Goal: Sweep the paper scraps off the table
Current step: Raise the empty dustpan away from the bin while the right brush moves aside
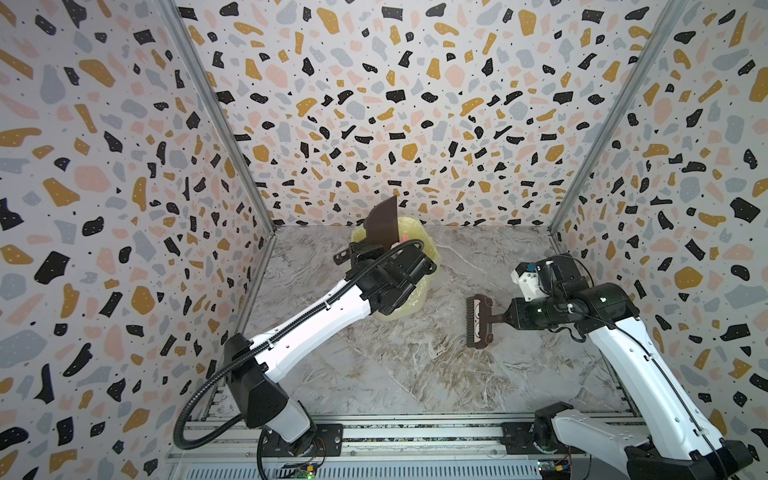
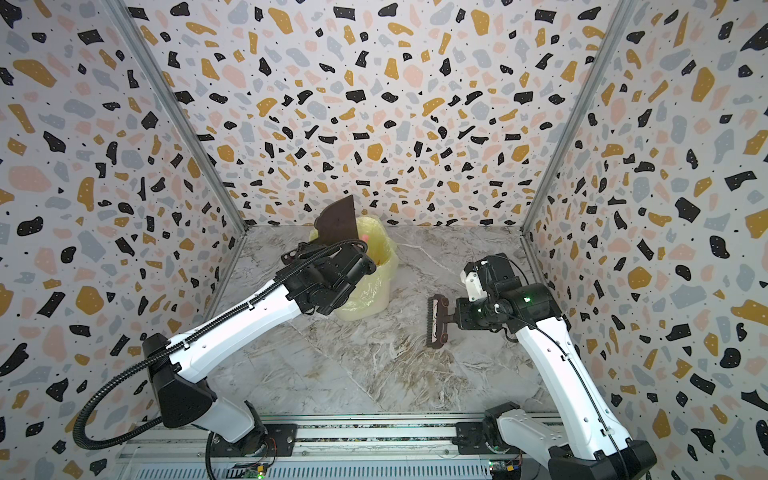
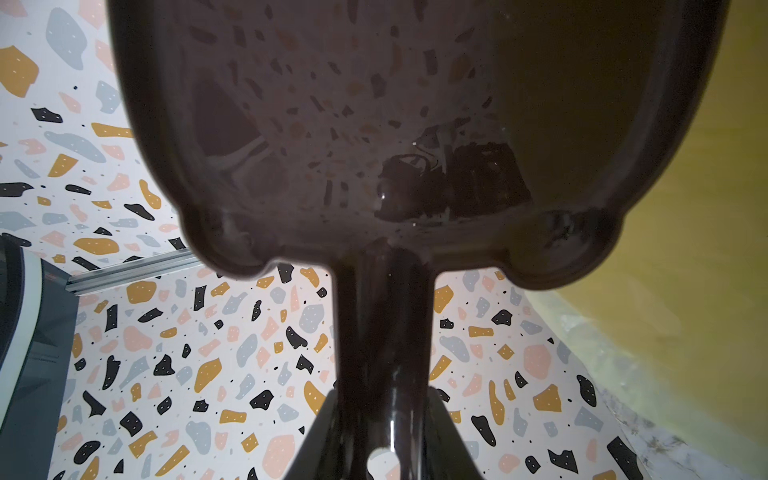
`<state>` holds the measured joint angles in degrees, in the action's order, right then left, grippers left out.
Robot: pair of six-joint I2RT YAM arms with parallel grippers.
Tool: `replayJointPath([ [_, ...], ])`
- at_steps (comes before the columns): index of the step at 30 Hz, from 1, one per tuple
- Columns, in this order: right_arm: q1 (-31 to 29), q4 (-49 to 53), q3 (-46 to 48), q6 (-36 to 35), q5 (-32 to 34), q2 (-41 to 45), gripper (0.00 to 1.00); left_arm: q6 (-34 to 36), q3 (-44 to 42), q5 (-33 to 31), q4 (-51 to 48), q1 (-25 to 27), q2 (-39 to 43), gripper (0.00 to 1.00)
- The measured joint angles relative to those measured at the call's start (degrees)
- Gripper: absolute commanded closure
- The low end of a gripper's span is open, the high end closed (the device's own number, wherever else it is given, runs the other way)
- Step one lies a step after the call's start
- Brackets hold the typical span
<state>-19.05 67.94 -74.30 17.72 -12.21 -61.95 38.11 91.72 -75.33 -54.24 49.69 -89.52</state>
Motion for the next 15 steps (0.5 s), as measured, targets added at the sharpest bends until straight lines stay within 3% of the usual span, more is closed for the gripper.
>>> replayJointPath([
  [9, -0.15, -0.52, 0.00, 0.92, 0.00, 0.00, 1.00, 0.07, -0.66, 0.24, 0.74, -0.02, 1.81, 1.00],
  [15, 0.50, -3.04, 0.15, 2.34, 0.90, 0.22, 1.00, -5.18, 1.70, 6.19, 2.84, -0.96, 5.31, 1.00],
])
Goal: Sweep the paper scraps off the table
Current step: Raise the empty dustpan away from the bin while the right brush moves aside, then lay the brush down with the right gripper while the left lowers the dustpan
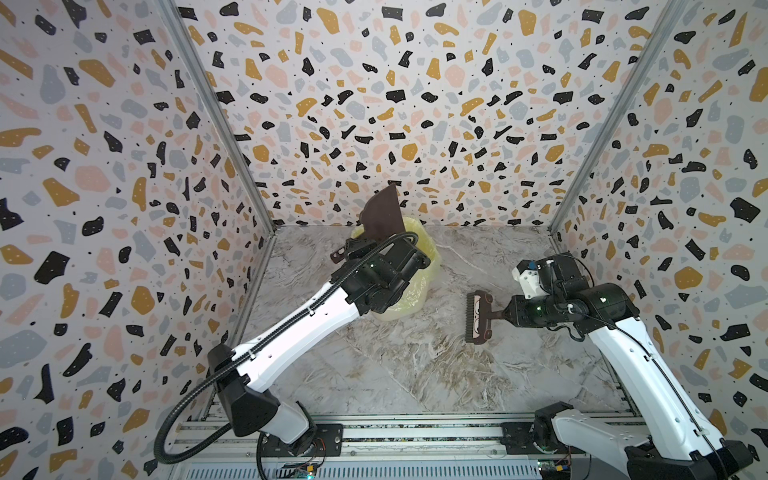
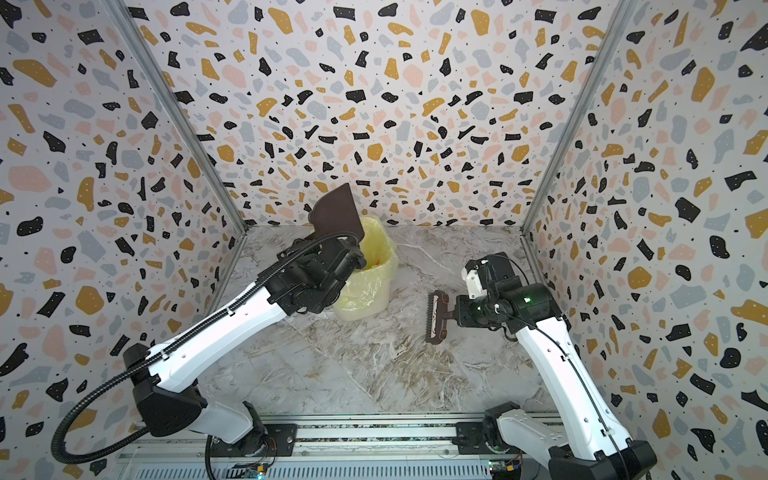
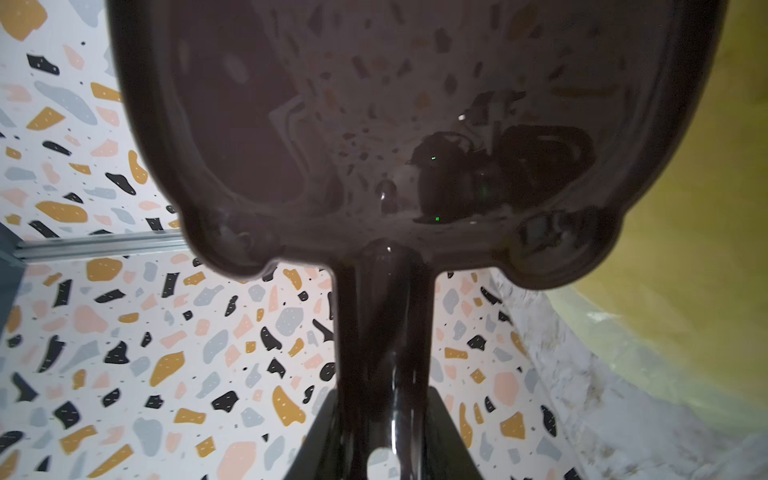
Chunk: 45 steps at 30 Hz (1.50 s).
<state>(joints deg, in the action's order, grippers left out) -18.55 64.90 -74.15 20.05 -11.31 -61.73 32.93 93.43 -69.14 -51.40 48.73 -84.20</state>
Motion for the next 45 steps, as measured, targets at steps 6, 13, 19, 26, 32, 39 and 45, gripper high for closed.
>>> replayJointPath([
  [6, 6.45, -9.31, 4.17, 3.21, -0.44, 2.51, 1.00, -10.88, -2.97, 8.87, 4.63, -7.69, 12.90, 1.00],
  [13, 17.62, -23.93, 14.82, 7.28, -5.03, 4.70, 1.00, -23.50, -16.28, 20.33, 6.69, -17.70, 24.28, 1.00],
  [19, 30.08, -38.77, 29.38, 11.93, -12.59, 7.04, 1.00, -31.74, -27.23, 28.55, 7.23, -21.86, 28.11, 1.00],
  [26, 35.58, -47.98, 41.86, 15.34, -17.35, 10.23, 1.00, -37.75, -34.14, 34.56, 9.88, -24.85, 32.39, 1.00],
  [32, 40.17, -51.52, 48.83, 16.55, -20.81, 15.52, 0.90, -42.45, -41.13, 38.18, 11.63, -25.90, 34.32, 1.00],
  [39, 44.83, -51.76, 51.93, 16.79, -23.67, 16.98, 0.66, -46.99, -42.53, 42.97, 16.00, -28.59, 33.90, 1.00],
  [45, 45.70, -47.78, 52.24, 15.69, -20.35, 16.00, 0.41, -51.95, -47.67, 48.17, 20.55, -31.82, 32.61, 1.00],
])
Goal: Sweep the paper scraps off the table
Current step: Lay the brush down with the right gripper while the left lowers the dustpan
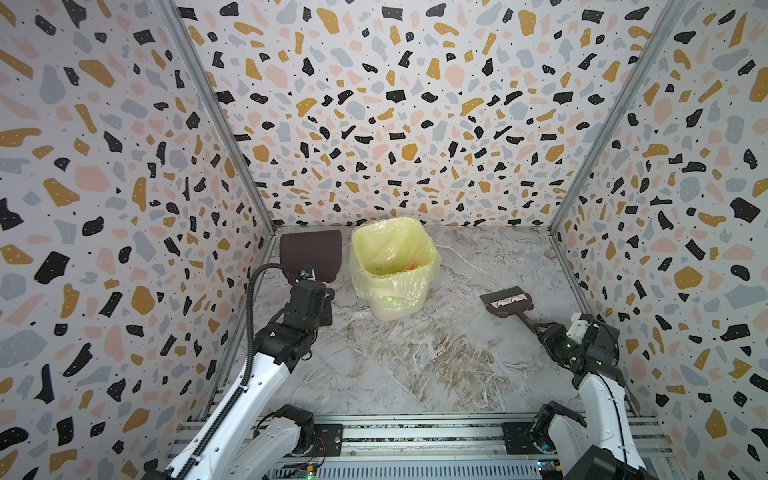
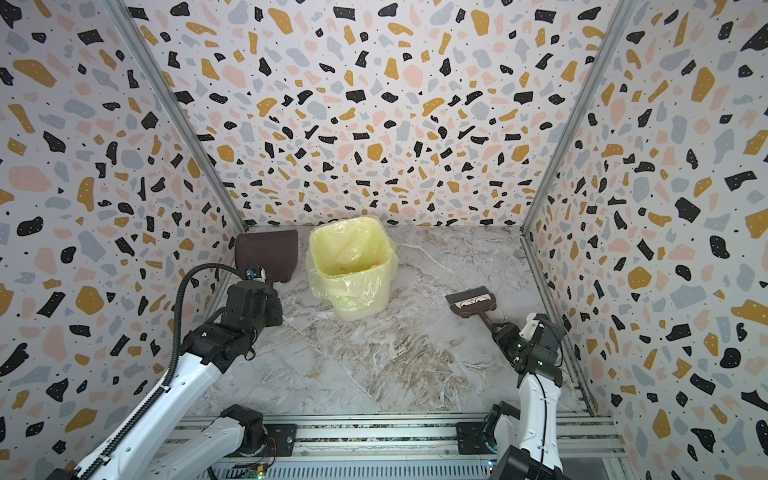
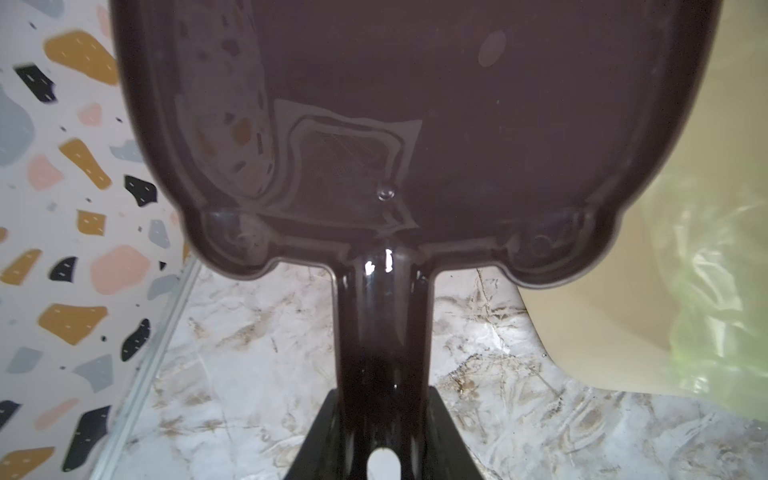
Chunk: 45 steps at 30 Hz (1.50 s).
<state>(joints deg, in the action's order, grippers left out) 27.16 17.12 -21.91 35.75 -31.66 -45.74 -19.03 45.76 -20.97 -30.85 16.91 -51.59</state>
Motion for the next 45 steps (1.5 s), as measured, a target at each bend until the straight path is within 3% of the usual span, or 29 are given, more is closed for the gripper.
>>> replayJointPath([
  [2, 0.02, 1.79, -0.02, -0.04, 1.75, -0.07, 0.29, -1.68, -2.10, 1.84, 1.53, -1.05, -0.90, 1.00],
  [5, 0.02, 4.76, -1.03, -0.28, 4.22, -0.04, 0.22, -3.61, -4.55, 4.09, 3.89, -1.92, -2.91, 1.00],
  [14, -1.05, 11.74, -6.86, -2.10, 8.92, 2.34, 0.18, -7.41, -9.14, 8.98, 11.21, -2.64, -11.23, 1.00],
  [23, -6.03, 15.04, -12.68, -5.29, 13.60, 3.32, 0.17, -8.15, -9.99, 12.72, 16.48, -2.89, -23.98, 1.00],
  [30, -10.43, 14.56, -16.13, -8.76, 18.49, 2.21, 0.16, -9.09, -11.82, 12.66, 18.27, -2.89, -25.09, 0.35],
  [34, -12.41, 12.68, -16.65, -10.73, 20.96, 0.48, 0.14, -9.14, -12.55, 10.21, 17.70, -2.89, -19.32, 0.25],
  [38, -15.78, 8.33, -16.65, -12.81, 23.85, -1.70, 0.12, -8.52, -12.52, 6.25, 17.49, -2.89, -10.32, 0.21],
  [45, -29.40, -4.87, -14.23, -18.80, 34.07, -7.69, 0.06, -1.20, -15.56, -1.14, 24.63, -2.89, 3.69, 0.17],
])
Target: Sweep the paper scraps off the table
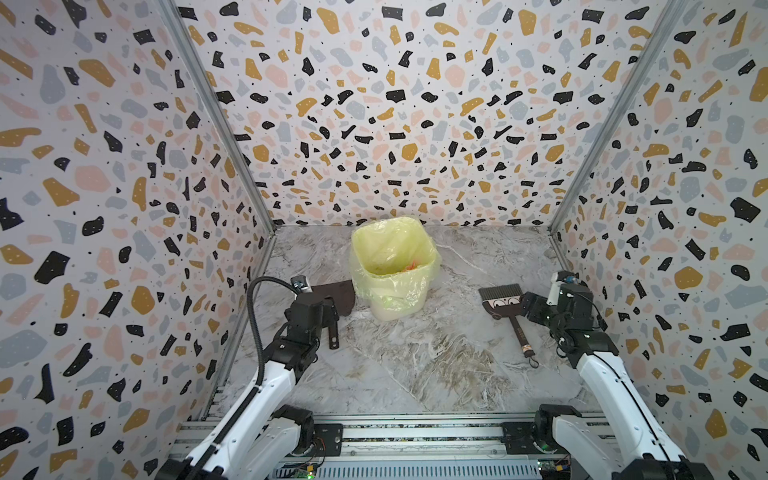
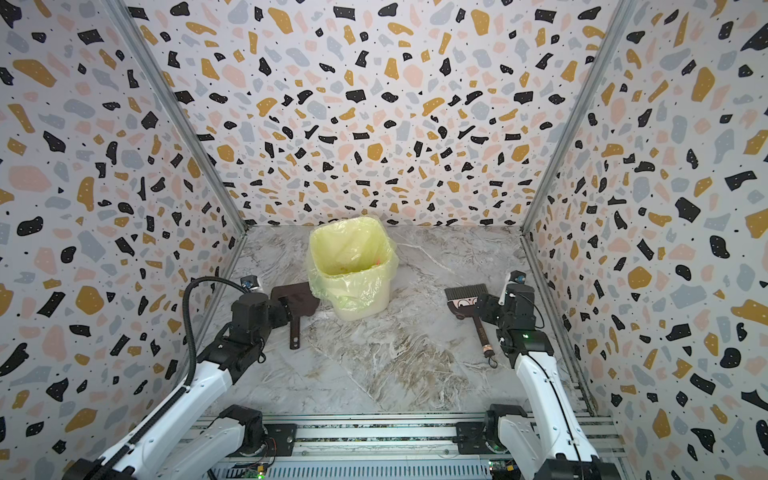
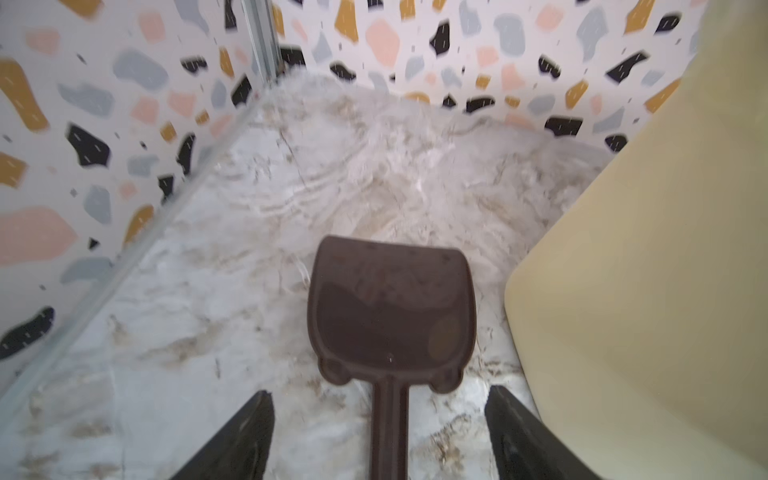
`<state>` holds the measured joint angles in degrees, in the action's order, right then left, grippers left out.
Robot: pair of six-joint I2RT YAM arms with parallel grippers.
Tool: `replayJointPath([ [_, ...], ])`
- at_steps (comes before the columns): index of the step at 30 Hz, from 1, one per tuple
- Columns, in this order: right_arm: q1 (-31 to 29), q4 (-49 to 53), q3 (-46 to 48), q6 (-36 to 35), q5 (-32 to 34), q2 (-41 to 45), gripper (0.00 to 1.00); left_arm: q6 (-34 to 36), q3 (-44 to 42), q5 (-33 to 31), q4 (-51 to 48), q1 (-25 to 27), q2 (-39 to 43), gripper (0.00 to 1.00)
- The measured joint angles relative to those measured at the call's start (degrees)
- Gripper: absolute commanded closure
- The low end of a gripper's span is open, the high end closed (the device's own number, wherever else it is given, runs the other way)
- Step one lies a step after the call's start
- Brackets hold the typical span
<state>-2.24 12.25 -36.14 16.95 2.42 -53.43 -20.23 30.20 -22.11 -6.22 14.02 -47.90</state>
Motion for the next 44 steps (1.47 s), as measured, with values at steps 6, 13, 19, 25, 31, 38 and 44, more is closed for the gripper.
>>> replayJointPath([
  [6, -7.45, -16.63, 7.69, -8.04, 6.56, -6.69, 0.04, 9.75, -7.50, -6.54, 14.73, -0.09, 1.29, 0.13],
  [13, -8.44, -42.80, 19.47, -17.35, 6.80, -14.78, 0.01, 18.01, -15.17, -8.70, 37.09, -0.09, -10.86, 0.13],
  [19, -8.87, -63.06, 24.50, -22.51, 5.64, -22.27, 0.00, 20.87, -15.17, -8.59, 50.56, -1.20, -22.95, 0.16],
  [25, -8.31, -78.18, 26.47, -23.43, 4.81, -28.17, 0.01, 21.24, -16.46, -7.87, 57.61, -1.57, -24.48, 0.16],
  [31, -5.05, -87.47, 26.99, -21.09, 5.18, -33.05, 0.01, 21.97, -19.63, -6.93, 64.67, -1.60, -28.28, 0.14],
  [38, -7.21, -94.18, 29.51, -20.46, 9.84, -33.64, 0.01, 21.99, -19.87, -6.93, 67.84, -1.86, -29.27, 0.13],
  [44, -7.78, -96.37, 30.29, -20.31, 12.37, -33.70, 0.01, 21.92, -19.87, -6.84, 68.41, -2.58, -29.70, 0.12],
])
